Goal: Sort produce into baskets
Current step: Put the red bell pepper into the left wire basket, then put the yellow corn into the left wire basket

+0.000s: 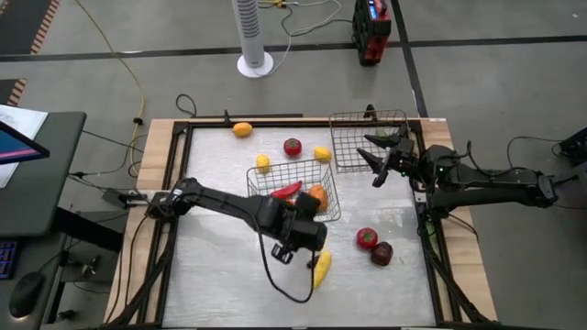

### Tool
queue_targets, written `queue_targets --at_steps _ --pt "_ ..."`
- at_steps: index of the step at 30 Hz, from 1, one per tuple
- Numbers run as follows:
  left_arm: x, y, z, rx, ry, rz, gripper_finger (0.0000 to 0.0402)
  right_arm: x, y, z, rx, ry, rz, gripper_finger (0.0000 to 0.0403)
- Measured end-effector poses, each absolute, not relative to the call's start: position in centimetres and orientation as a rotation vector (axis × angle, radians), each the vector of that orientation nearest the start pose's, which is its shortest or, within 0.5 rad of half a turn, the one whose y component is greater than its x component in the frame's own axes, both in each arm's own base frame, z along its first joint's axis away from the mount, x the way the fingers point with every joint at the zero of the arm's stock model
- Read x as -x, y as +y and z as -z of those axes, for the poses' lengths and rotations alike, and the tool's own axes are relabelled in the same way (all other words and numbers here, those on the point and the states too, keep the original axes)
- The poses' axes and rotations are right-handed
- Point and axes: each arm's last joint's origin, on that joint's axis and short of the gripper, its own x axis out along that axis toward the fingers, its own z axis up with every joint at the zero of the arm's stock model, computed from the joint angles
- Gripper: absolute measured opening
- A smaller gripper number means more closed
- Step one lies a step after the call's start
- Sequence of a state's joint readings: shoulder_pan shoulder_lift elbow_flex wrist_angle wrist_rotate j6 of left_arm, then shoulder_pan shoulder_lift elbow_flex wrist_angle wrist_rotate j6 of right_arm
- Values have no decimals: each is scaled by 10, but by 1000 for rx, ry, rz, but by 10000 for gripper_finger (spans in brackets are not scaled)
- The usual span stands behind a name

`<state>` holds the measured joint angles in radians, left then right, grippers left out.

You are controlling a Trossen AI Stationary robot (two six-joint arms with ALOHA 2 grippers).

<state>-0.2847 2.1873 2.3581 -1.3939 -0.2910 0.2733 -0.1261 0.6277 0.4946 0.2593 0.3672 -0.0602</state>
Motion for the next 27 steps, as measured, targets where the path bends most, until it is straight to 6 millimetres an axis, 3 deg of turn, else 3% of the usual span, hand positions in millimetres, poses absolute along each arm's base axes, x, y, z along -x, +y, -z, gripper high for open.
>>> queue_targets --at_steps 7,14,20,27 --pt "-421 -69 -312 -534 1350 37 204 -149 -29 -296 45 -99 496 253" --pt "-423 -42 -301 -460 1408 -21 235 -149 -29 -295 46 -91 495 253" --pt "-424 -33 -301 -432 1418 -33 284 -149 -29 -295 41 -92 495 253" --pt "-429 -41 -301 -465 1355 38 311 -149 -29 -295 39 -92 495 253"
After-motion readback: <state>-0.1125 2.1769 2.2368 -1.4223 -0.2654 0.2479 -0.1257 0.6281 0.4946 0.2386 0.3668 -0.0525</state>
